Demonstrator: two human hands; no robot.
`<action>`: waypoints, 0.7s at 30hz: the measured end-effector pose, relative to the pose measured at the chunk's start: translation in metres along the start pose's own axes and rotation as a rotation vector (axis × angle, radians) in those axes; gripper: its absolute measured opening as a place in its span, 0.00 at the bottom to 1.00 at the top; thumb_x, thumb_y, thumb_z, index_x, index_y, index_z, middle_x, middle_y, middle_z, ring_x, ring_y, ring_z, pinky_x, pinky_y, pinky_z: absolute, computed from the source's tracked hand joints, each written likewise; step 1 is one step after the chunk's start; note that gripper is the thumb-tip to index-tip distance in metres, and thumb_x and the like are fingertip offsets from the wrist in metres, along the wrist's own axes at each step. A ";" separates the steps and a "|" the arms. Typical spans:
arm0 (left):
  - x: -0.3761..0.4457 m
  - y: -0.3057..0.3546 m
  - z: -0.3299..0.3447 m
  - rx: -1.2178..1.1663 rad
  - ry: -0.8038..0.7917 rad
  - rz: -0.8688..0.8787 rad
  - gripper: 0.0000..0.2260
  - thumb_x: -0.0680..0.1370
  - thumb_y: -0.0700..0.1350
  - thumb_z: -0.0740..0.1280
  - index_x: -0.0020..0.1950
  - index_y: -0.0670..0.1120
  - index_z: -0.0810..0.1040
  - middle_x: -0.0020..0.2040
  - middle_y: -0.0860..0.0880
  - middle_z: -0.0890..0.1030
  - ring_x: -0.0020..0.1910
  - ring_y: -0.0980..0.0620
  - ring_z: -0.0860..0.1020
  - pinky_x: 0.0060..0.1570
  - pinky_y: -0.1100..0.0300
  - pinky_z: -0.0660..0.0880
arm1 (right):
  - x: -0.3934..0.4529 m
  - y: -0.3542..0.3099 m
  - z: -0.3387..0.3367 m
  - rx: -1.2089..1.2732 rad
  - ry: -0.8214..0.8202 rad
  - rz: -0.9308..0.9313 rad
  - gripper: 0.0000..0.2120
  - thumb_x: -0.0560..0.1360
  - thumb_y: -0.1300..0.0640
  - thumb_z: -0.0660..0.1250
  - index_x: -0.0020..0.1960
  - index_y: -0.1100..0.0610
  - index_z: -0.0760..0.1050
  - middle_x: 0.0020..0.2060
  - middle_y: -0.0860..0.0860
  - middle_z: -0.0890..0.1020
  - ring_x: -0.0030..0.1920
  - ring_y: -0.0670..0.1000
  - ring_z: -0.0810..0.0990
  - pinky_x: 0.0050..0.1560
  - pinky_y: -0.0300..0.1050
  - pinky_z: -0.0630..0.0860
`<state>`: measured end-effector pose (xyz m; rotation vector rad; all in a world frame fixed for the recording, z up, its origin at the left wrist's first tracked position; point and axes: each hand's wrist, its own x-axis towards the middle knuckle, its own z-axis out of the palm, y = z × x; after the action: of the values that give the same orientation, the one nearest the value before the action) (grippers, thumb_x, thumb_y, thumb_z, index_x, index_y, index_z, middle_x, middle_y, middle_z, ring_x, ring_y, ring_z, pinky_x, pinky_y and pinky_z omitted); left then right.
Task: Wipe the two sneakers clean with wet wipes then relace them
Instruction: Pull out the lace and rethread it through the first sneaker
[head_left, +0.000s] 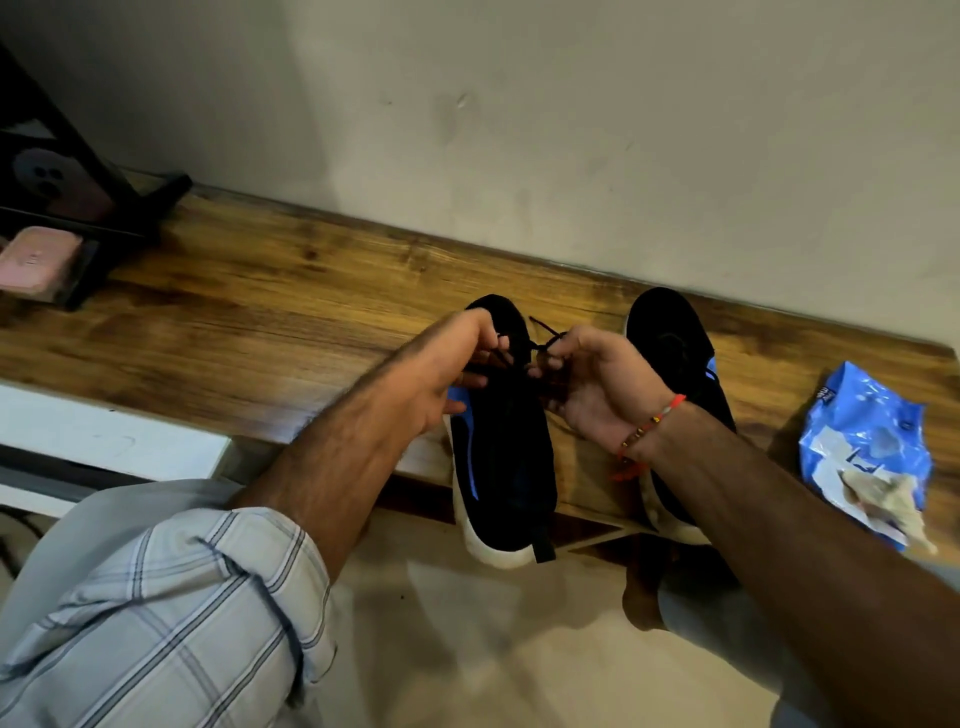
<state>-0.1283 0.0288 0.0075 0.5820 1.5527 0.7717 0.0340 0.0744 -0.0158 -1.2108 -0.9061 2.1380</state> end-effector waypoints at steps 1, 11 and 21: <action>0.001 0.001 0.000 -0.056 -0.030 -0.010 0.07 0.74 0.50 0.61 0.39 0.52 0.77 0.46 0.52 0.81 0.44 0.51 0.73 0.50 0.50 0.68 | 0.001 0.001 0.001 -0.008 -0.001 -0.006 0.15 0.76 0.60 0.61 0.31 0.54 0.73 0.28 0.49 0.71 0.37 0.49 0.71 0.44 0.44 0.68; 0.011 -0.003 0.007 -0.259 0.031 0.090 0.10 0.81 0.53 0.68 0.42 0.51 0.77 0.37 0.57 0.80 0.39 0.56 0.74 0.41 0.57 0.68 | 0.002 -0.004 -0.002 -0.040 -0.023 -0.130 0.03 0.76 0.57 0.67 0.43 0.56 0.77 0.41 0.51 0.82 0.46 0.55 0.80 0.58 0.61 0.76; 0.015 0.002 0.004 -0.663 0.020 0.156 0.07 0.83 0.51 0.64 0.48 0.50 0.77 0.37 0.55 0.80 0.41 0.57 0.81 0.44 0.57 0.70 | 0.003 -0.010 -0.013 0.334 0.009 -0.148 0.10 0.72 0.56 0.60 0.33 0.56 0.65 0.34 0.54 0.69 0.47 0.59 0.79 0.63 0.61 0.74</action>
<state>-0.1268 0.0420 -0.0008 0.2003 1.1746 1.3379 0.0451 0.0866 -0.0150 -0.9545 -0.5833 2.0612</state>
